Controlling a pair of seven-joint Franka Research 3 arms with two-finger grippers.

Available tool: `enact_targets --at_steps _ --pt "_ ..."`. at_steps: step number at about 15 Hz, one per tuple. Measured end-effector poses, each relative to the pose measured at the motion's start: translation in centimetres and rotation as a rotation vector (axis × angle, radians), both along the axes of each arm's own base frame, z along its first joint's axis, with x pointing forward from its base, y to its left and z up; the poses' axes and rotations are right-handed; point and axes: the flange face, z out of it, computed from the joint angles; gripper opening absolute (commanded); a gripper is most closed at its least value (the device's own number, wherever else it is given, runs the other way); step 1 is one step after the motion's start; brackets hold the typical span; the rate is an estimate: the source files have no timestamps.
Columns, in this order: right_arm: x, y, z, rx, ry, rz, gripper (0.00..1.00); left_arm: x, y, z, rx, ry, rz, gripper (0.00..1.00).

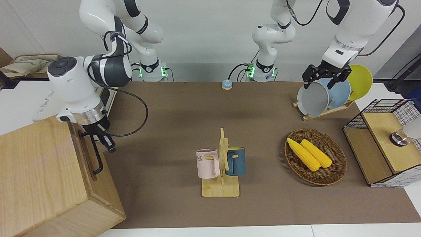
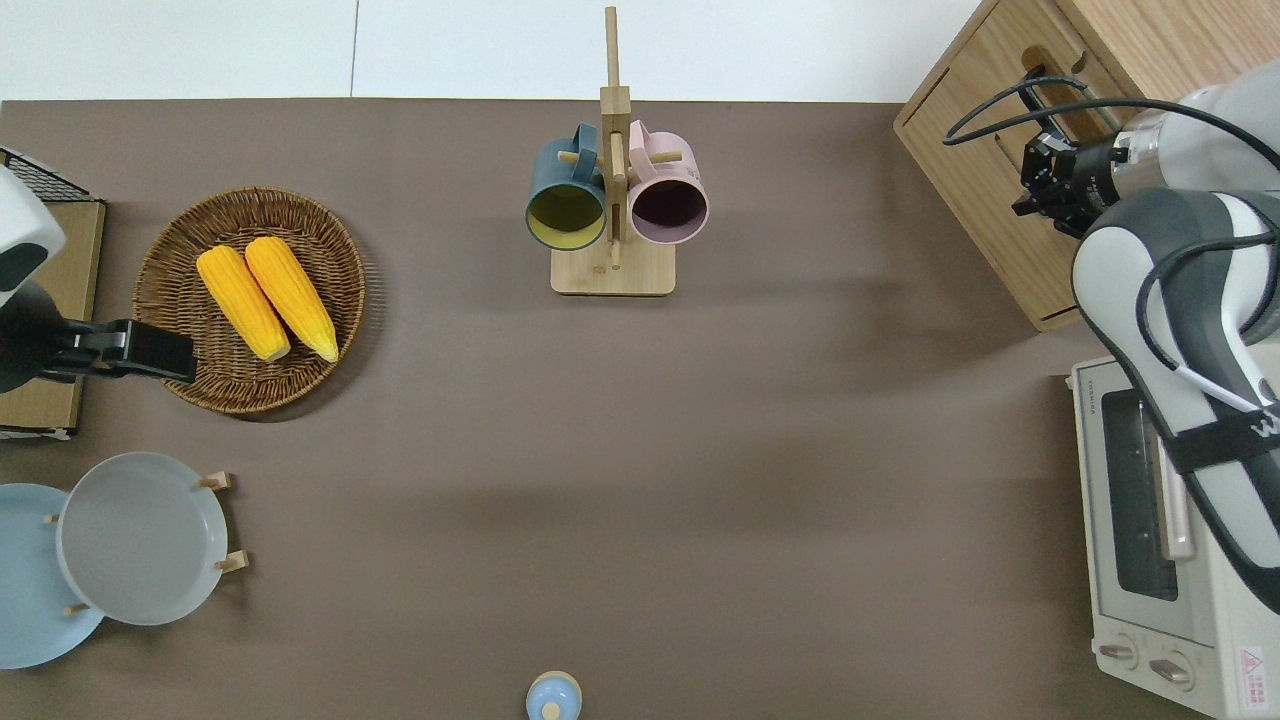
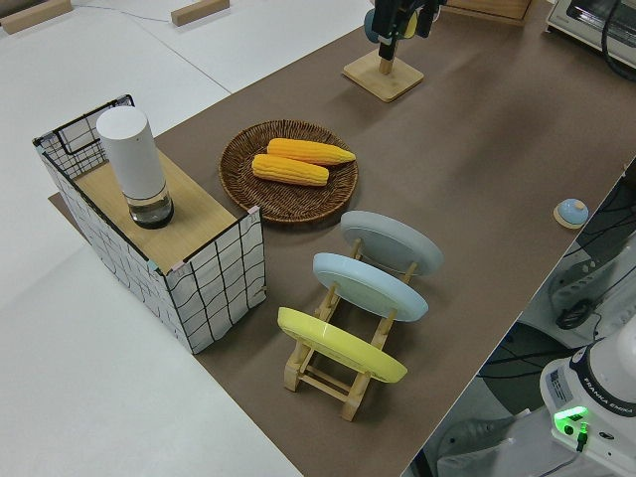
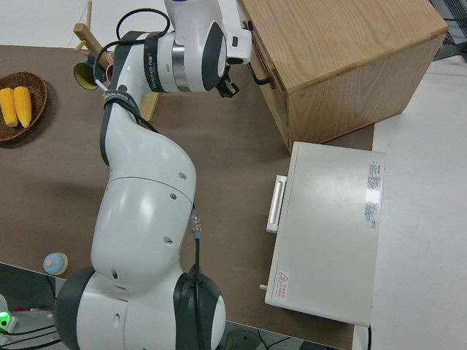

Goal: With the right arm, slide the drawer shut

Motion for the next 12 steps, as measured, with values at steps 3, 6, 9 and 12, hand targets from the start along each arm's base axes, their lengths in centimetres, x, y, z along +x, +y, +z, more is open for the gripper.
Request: enact_targets --at_steps 3,6,9,12 --pt "-1.9 3.3 1.6 -0.027 0.056 0.138 0.000 0.0 0.0 0.0 0.000 0.000 0.000 0.99" --pt "-3.2 5.7 3.5 -0.067 0.059 0.237 0.000 0.0 0.0 0.0 0.000 0.000 0.000 0.99" --pt "-4.3 5.9 5.4 -0.080 0.057 0.337 0.000 0.0 0.0 0.0 0.000 0.000 0.000 0.99" --pt "-5.6 5.2 7.5 -0.076 0.040 0.424 0.000 0.0 0.0 0.0 0.000 0.000 0.000 0.99"
